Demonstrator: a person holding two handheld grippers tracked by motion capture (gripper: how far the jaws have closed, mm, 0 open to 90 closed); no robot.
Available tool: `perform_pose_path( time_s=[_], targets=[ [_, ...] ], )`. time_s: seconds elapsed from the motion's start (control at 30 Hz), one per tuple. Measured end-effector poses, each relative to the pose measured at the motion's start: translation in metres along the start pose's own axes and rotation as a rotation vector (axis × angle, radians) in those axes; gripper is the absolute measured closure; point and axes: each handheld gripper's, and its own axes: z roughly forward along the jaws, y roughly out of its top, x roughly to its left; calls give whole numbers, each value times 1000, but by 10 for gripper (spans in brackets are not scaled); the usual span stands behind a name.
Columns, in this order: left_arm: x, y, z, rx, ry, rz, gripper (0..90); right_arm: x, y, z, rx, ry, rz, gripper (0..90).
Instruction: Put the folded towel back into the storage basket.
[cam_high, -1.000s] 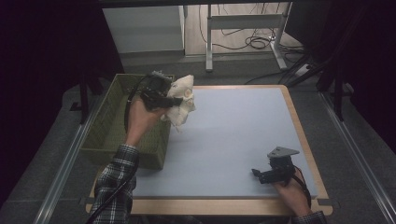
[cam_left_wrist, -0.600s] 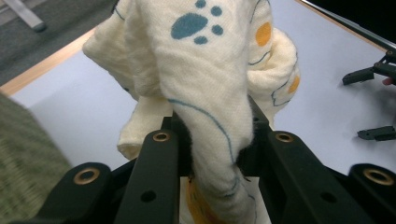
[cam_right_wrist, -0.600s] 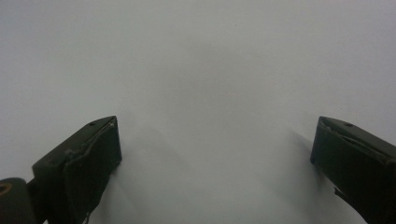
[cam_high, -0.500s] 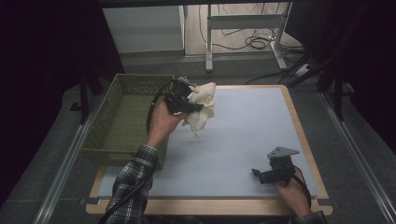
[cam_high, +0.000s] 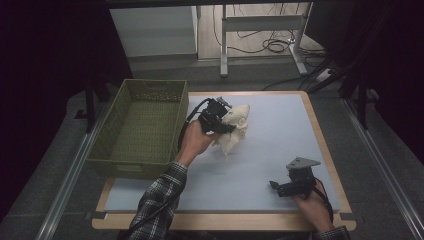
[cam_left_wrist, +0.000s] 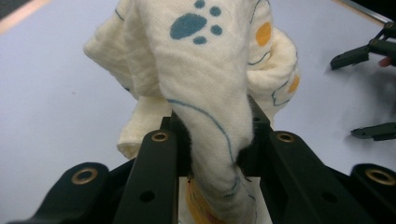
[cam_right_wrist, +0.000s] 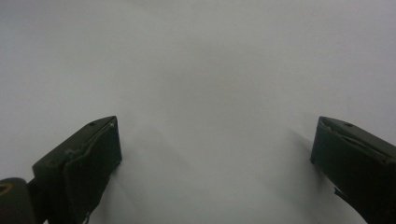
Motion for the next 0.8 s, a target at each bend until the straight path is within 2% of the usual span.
perform_pose_path(
  time_s=[0.07, 0.27, 0.4, 0.43, 0.63, 0.7, 0.8],
  targets=[
    [-4, -2, 14, 27, -2, 12, 730, 0, 0, 0, 0, -1, -1, 17],
    [-12, -8, 43, 66, -1, 25, 722, 0, 0, 0, 0, -1, -1, 17],
    [-14, -11, 55, 74, -12, 29, 715, 0, 0, 0, 0, 1, 0, 17],
    [-16, -14, 64, 81, -17, 30, 712, 0, 0, 0, 0, 1, 0, 17],
    [-22, -20, 82, 91, -13, 38, 694, 0, 0, 0, 1, 1, -1, 17],
    [-24, -24, 92, 108, -13, 49, 672, 0, 0, 0, 1, 0, 0, 17],
    [-26, -27, 100, 107, -14, 48, 625, 0, 0, 0, 1, 0, 0, 17]
  ],
)
